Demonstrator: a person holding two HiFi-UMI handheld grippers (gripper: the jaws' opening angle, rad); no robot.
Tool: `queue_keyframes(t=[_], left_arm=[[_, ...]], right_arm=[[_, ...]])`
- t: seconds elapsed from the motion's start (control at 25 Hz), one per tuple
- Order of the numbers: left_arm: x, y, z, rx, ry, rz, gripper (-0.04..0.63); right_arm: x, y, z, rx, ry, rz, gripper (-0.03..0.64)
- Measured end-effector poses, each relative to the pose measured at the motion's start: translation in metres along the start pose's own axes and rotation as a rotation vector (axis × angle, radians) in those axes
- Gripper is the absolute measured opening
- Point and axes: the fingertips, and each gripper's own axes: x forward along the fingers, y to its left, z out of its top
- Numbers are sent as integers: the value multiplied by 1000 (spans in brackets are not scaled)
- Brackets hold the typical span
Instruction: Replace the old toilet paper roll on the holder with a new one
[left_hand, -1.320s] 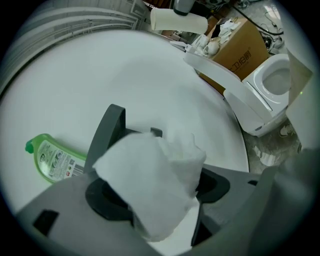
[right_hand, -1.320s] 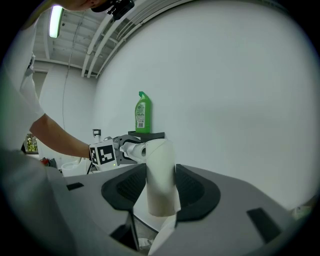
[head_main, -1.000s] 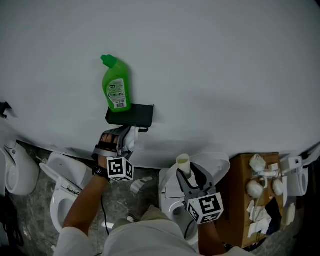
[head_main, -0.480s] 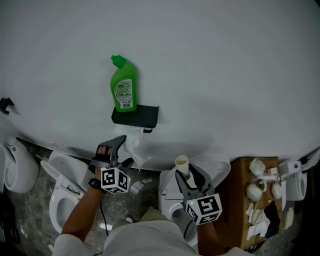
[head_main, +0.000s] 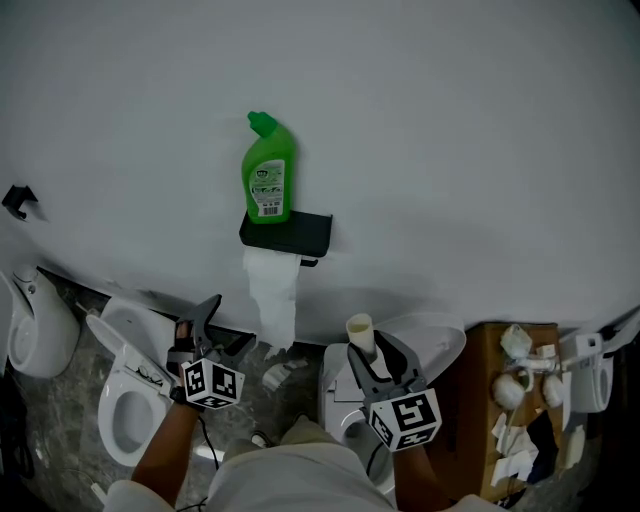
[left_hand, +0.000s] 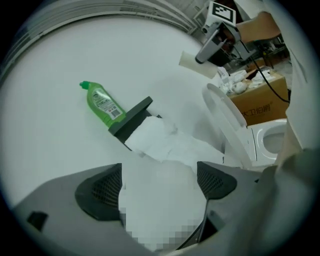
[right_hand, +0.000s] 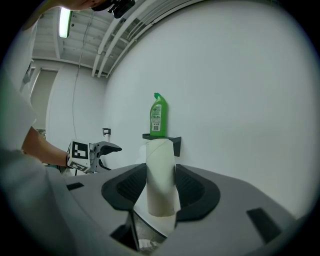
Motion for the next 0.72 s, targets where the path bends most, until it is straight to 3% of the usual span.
queue_keyframes(t=[0.2, 0.4, 0.52, 0.6, 0.68, 0.72], left_arm=[[-20, 12, 9, -161, -74, 43, 453], [-43, 37, 18, -484, -189, 70, 436], [-52, 51, 14, -586, -196, 87, 423], [-59, 57, 12, -614, -205, 94, 366], [-65, 61, 10, -624, -212, 99, 221], [-67, 62, 8, -626, -215, 101, 190]], right_arm=[[6, 11, 3, -21, 1, 17, 183], [9, 17, 8, -28, -5, 17, 183], [11, 22, 10, -28, -10, 19, 183], [13, 26, 12, -30, -11, 21, 183], [14, 29, 13, -32, -11, 21, 183], [16, 31, 14, -33, -12, 22, 183]])
